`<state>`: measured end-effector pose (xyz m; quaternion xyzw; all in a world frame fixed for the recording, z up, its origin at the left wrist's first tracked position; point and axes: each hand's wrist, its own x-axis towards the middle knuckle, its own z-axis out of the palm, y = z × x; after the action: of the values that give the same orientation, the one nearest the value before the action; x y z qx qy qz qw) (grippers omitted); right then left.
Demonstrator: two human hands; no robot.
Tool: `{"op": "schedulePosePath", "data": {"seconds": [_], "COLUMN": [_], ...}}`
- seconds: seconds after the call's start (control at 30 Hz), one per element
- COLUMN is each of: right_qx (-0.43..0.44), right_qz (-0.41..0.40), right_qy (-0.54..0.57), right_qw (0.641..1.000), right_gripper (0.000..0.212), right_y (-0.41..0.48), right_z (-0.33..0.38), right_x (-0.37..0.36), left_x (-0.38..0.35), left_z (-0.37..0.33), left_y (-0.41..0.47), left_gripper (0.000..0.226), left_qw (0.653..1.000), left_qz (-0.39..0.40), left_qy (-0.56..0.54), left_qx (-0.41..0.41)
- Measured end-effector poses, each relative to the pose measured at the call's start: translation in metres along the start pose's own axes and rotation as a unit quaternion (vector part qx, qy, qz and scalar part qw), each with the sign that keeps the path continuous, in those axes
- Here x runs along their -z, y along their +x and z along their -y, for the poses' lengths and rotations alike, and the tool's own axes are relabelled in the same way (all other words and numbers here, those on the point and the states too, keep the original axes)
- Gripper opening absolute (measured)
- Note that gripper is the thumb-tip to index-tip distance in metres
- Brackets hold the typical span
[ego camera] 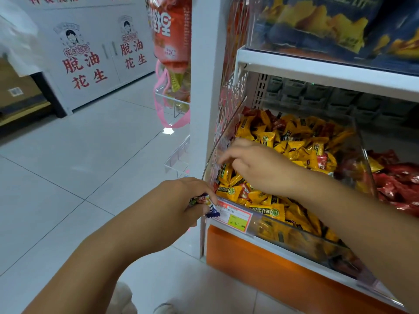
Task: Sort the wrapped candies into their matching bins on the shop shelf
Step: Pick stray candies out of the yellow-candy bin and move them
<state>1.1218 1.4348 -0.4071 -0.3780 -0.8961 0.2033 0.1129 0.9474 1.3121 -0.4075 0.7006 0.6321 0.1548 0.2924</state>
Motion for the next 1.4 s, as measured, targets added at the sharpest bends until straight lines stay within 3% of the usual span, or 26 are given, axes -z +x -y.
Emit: {"op": "schedulePosePath", "data": {"seconds": [0.1,0.33,0.47,0.7,0.87,1.0,1.07,1.27,1.4], "right_qx": [0.012,-0.043,-0.034,-0.048,-0.041,-0.099,-0.119,-0.193,-0.202], "right_qz": [0.083,0.036,0.045,0.097,0.038,-0.05,-0.085,-0.102,-0.143], "right_qy": [-0.129,-0.2,-0.279,-0.211,-0.202,0.048,0.091,-0.078,-0.105], "right_qw": [0.988,0.978,0.959,0.971,0.978,0.993,0.985,0.973,0.963], "right_gripper": [0.04,0.032,0.043,0.047,0.019,0.015,0.011,0.049,0.033], "right_y": [0.005,0.012,0.016,0.013,0.005,-0.002,0.001,0.034,0.039], "right_z": [-0.002,-0.008,-0.012,-0.012,-0.018,-0.026,-0.031,-0.02,-0.018], "right_x": [-0.01,-0.005,-0.027,-0.021,-0.026,-0.015,-0.006,-0.005,-0.025], "left_x": [0.0,0.001,0.0,0.001,0.001,0.0,-0.001,-0.002,-0.002], "left_z": [0.001,0.002,0.002,0.004,0.001,0.002,0.003,0.004,0.002], "left_y": [0.0,0.0,-0.001,-0.001,-0.001,-0.002,-0.001,0.004,0.004], "left_gripper": [0.022,0.022,0.022,0.021,0.021,0.021,0.022,0.021,0.023], "left_qw": [1.0,1.0,1.0,1.0,1.0,1.0,1.0,1.0,1.0], "left_qz": [-0.002,-0.002,-0.001,0.002,0.003,0.001,-0.003,-0.003,-0.002], "left_qy": [-0.008,-0.018,-0.023,-0.026,-0.019,-0.014,-0.01,-0.005,-0.005], "left_qx": [0.002,-0.005,-0.011,-0.016,-0.017,-0.022,-0.024,-0.022,-0.02]}}
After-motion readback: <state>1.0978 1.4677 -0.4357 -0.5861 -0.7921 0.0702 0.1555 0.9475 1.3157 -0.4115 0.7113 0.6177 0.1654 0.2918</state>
